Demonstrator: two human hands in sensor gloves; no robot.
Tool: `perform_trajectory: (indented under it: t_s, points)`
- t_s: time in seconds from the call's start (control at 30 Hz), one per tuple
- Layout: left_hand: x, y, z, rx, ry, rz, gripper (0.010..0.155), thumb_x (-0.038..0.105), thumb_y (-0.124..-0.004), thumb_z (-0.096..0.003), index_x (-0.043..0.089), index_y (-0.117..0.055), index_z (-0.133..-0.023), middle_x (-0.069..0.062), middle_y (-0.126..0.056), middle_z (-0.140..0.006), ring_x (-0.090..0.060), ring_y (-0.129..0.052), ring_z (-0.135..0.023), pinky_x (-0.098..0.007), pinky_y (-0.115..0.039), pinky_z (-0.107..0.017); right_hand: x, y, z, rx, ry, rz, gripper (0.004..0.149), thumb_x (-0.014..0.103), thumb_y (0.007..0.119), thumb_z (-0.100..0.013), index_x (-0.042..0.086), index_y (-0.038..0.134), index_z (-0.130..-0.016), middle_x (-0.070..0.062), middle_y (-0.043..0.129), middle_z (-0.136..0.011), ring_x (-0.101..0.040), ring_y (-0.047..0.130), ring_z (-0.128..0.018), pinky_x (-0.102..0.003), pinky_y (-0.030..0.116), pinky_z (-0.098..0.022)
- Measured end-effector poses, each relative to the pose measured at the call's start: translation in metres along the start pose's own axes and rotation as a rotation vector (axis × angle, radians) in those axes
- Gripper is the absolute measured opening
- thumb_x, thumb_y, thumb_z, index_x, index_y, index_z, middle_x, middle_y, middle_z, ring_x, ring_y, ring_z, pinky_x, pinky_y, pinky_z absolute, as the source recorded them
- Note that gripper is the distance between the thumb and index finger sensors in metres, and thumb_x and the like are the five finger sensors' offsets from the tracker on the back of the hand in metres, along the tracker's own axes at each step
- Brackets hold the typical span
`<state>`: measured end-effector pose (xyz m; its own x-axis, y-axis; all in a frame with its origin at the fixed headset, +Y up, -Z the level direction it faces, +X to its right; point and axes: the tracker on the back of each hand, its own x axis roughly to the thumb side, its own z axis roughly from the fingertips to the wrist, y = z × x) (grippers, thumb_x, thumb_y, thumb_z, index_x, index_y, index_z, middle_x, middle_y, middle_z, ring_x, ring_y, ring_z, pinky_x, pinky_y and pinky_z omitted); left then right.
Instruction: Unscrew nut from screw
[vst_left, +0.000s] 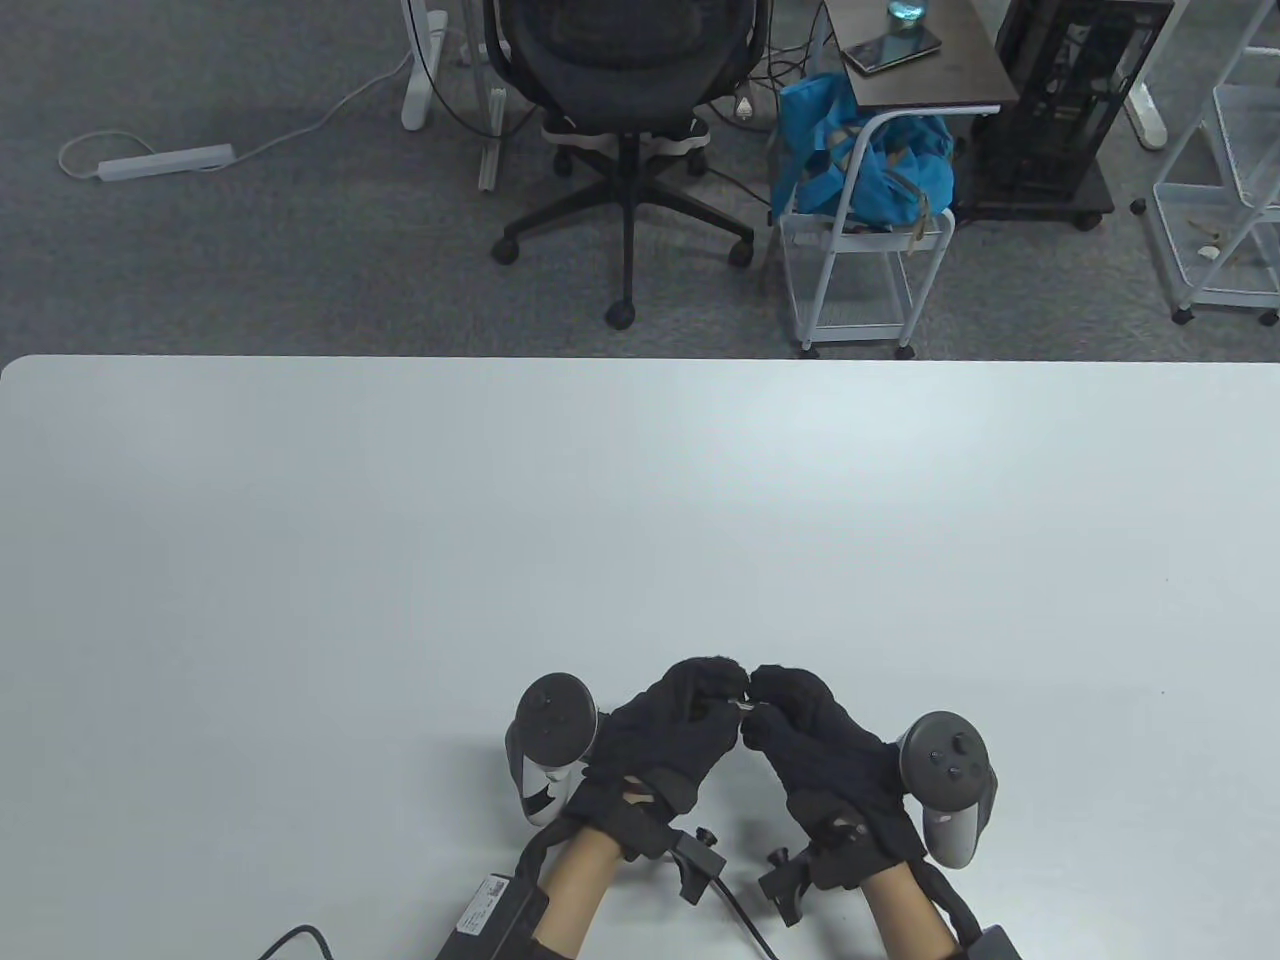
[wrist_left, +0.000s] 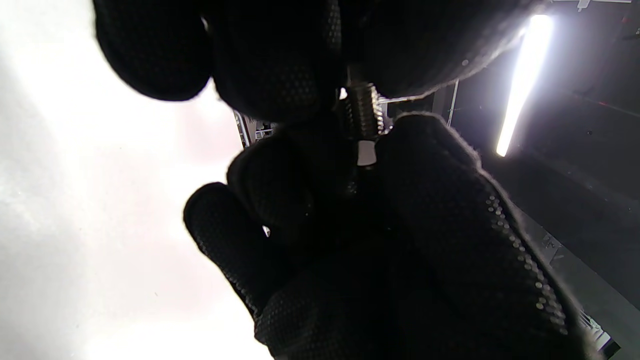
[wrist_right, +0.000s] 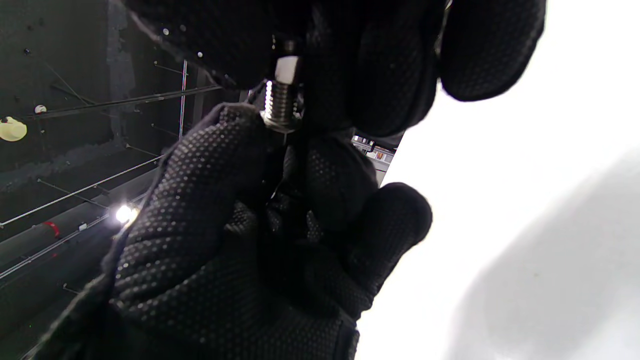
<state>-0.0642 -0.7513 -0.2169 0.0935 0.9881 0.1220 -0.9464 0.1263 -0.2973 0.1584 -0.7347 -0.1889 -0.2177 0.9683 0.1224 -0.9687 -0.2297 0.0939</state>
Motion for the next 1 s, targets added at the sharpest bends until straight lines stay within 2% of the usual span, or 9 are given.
perform_trajectory:
  t_s: [0.3,0.43,0.53,0.6,0.67,0.87,1.0]
  points:
    - [0.000,0.001,0.000,0.023,-0.004,0.001,0.047,0.037,-0.084,-0.0486,0.024,-0.078,-0.094,-0.016,-0.088,-0.085,-0.024,-0.097,-0.052,-0.055,-0.083,-0.050,-0.001,0.002,0.000,0.008,0.007,-0.020,0.054,0.036,0.076,-0.055,0.010,0.066,-0.102,-0.015,0.084,-0.084,-0.037,0.090,-0.066,-0.061,0.074,-0.056]
    - [0.001,0.001,0.000,0.025,-0.013,0.002,0.047,0.037,-0.084,-0.0486,0.024,-0.078,-0.094,-0.016,-0.088,-0.085,-0.024,-0.097,-0.052,-0.055,-0.083,-0.050,-0.006,0.003,0.001,0.018,0.044,-0.034,0.065,0.048,0.072,-0.056,0.007,0.063,-0.105,-0.018,0.084,-0.085,-0.041,0.089,-0.066,-0.064,0.073,-0.054]
    - [0.002,0.001,0.000,0.023,-0.019,0.002,0.047,0.037,-0.084,-0.0486,0.024,-0.078,-0.094,-0.016,-0.088,-0.085,-0.024,-0.097,-0.053,-0.055,-0.083,-0.050,-0.011,0.003,0.000,0.006,0.071,-0.051,0.065,0.053,0.070,-0.056,0.004,0.071,-0.099,-0.017,0.092,-0.075,-0.040,0.094,-0.057,-0.063,0.076,-0.049]
    - [0.001,0.001,0.000,0.023,-0.019,-0.006,0.047,0.036,-0.084,-0.0484,0.024,-0.078,-0.093,-0.016,-0.088,-0.085,-0.024,-0.097,-0.052,-0.055,-0.083,-0.050,-0.012,0.003,-0.001,0.008,0.075,-0.071,0.060,0.051,0.070,-0.056,0.004,0.076,-0.093,-0.014,0.095,-0.068,-0.037,0.096,-0.052,-0.061,0.078,-0.048]
    - [0.001,0.001,0.000,0.023,-0.018,-0.015,0.047,0.036,-0.084,-0.0484,0.024,-0.078,-0.093,-0.016,-0.088,-0.085,-0.024,-0.097,-0.052,-0.055,-0.083,-0.049,-0.010,0.003,-0.001,-0.008,0.050,-0.055,0.056,0.046,0.072,-0.056,0.004,0.075,-0.093,-0.011,0.094,-0.067,-0.034,0.096,-0.050,-0.059,0.080,-0.048]
    - [0.001,0.000,0.000,0.025,-0.012,-0.012,0.047,0.037,-0.084,-0.0484,0.024,-0.078,-0.093,-0.016,-0.089,-0.084,-0.024,-0.097,-0.051,-0.054,-0.083,-0.049,-0.002,0.003,0.000,-0.036,-0.017,-0.007,0.052,0.038,0.076,-0.054,0.008,0.072,-0.095,-0.010,0.092,-0.070,-0.031,0.096,-0.053,-0.057,0.081,-0.051]
    - [0.001,0.000,0.000,0.025,-0.014,-0.012,0.047,0.037,-0.084,-0.0484,0.024,-0.078,-0.093,-0.016,-0.089,-0.084,-0.023,-0.097,-0.051,-0.054,-0.083,-0.049,-0.001,0.002,0.001,-0.050,-0.030,-0.007,0.049,0.037,0.075,-0.054,0.010,0.072,-0.096,-0.013,0.091,-0.072,-0.032,0.095,-0.055,-0.058,0.080,-0.052]
